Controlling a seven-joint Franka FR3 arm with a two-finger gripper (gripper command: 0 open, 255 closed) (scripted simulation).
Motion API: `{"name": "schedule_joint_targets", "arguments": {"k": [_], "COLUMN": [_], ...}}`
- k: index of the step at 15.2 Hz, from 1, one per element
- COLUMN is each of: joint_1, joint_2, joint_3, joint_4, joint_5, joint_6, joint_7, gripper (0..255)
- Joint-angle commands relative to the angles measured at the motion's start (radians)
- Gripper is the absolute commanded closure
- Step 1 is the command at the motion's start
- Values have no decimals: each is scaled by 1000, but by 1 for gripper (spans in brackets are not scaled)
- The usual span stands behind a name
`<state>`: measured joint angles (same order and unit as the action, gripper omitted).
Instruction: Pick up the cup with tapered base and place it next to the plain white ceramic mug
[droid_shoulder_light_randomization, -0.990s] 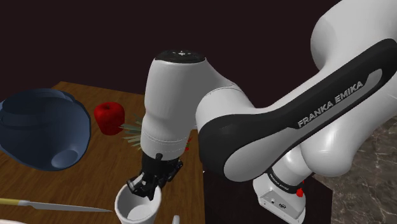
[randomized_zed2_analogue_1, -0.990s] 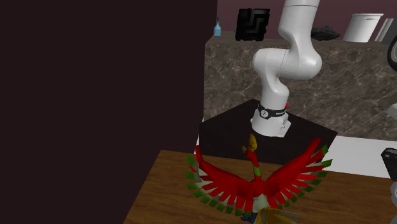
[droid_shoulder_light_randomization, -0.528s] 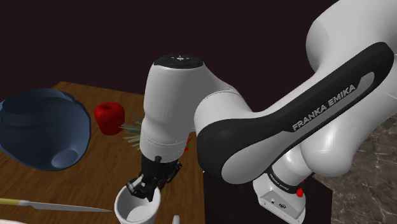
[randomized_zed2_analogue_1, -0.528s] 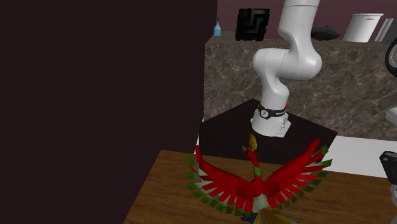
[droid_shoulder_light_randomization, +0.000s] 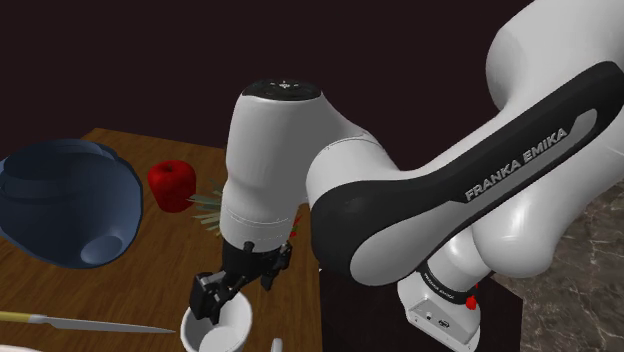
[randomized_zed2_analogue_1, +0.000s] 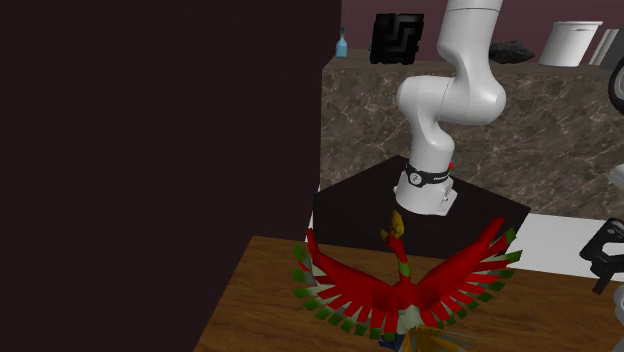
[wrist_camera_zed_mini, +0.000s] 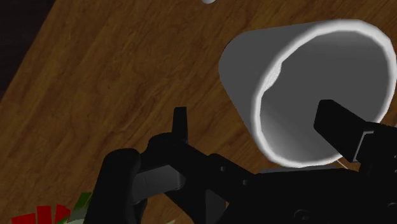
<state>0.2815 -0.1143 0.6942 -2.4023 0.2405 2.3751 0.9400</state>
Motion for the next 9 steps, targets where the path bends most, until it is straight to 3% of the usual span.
{"name": "schedule_joint_targets", "arguments": {"k": [1, 3, 9], "joint_1": [1, 4, 4], "joint_2": [-46, -93, -93], "joint_3": [-13, -31, -32], "joint_4": [18, 43, 43], "joint_5": [26, 46, 46], "joint_6": [-60, -128, -128], "joint_7": [-21, -39, -39], "gripper": [0, 0, 0]}}
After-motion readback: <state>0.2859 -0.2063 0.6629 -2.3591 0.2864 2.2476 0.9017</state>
